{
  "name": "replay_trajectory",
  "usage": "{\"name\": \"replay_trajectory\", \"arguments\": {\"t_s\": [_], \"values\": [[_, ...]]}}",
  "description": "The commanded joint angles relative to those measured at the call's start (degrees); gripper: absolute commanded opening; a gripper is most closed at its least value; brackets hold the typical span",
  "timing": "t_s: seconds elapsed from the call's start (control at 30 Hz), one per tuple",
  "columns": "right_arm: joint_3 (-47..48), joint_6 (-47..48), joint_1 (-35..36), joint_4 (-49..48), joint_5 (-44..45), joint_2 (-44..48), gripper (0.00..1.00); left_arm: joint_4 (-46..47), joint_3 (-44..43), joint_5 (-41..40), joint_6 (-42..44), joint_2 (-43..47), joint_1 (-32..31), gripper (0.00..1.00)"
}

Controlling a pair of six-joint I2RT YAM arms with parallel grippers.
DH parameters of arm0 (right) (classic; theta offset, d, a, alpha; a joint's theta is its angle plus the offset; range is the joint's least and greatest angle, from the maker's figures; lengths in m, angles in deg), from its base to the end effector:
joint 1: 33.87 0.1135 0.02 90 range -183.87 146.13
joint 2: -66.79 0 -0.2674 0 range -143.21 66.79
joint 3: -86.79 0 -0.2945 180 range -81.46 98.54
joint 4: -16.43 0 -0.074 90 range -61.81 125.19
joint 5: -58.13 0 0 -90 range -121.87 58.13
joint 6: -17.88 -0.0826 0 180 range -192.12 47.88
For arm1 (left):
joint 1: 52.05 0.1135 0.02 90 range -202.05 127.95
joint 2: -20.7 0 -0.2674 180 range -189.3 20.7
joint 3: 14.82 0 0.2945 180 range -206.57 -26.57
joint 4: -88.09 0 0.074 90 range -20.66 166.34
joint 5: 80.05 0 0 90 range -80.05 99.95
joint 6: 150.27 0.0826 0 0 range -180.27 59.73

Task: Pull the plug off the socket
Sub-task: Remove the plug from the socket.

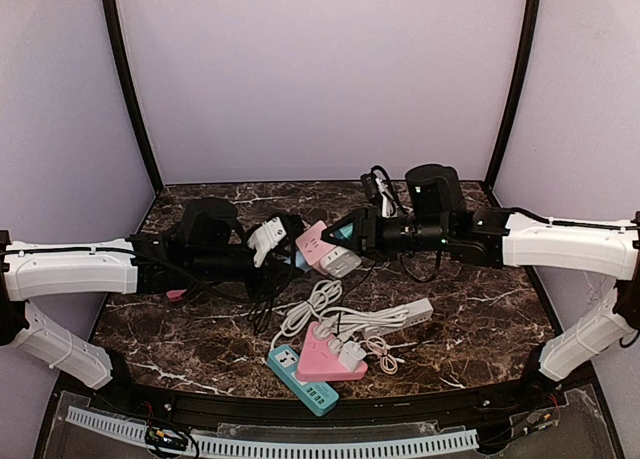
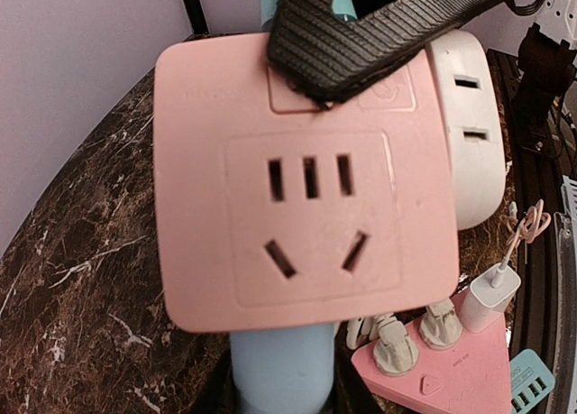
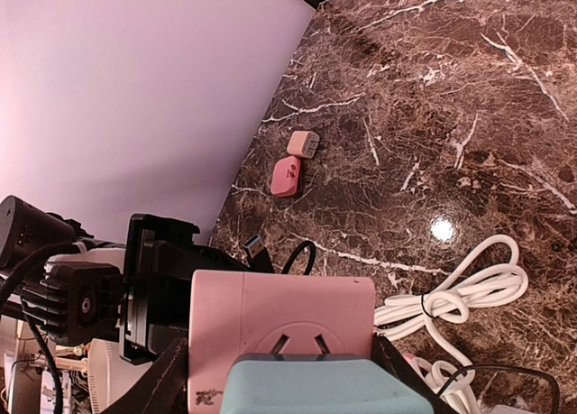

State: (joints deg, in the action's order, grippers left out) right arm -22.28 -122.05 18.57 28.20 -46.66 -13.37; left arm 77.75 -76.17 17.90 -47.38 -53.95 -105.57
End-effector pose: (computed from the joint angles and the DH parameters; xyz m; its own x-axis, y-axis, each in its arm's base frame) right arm 0.2324 0.3368 0.2746 -0.8383 0.1236 -0.5310 -0.4197 0.4752 0.7733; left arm 0.2159 -0.3112 0.2411 -0.0379 0.4229 -0.9054 0.9029 0.4028 0.1503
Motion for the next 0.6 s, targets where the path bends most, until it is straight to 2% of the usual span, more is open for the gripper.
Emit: {"name": "replay_trajectory", "arguments": {"t_s": [0.0, 0.3, 0.57], "values": [[1.18, 3.12, -0.37, 1.68, 3.99, 1.26, 0.00, 0.30, -0.96, 0.76, 0.80, 1.43, -0.34, 0.01], [3.61, 8.39, -0.24, 12.30, 11.11, 0.97, 0.00, -0.01, -1.17, 0.02, 1.29, 1.27, -0.33, 0.01], [4.24, 8.39, -0.41, 12.90, 11.77, 0.53, 0.00, -0.23, -1.20, -0.36, 1.49, 1.34, -0.36, 0.01]]}}
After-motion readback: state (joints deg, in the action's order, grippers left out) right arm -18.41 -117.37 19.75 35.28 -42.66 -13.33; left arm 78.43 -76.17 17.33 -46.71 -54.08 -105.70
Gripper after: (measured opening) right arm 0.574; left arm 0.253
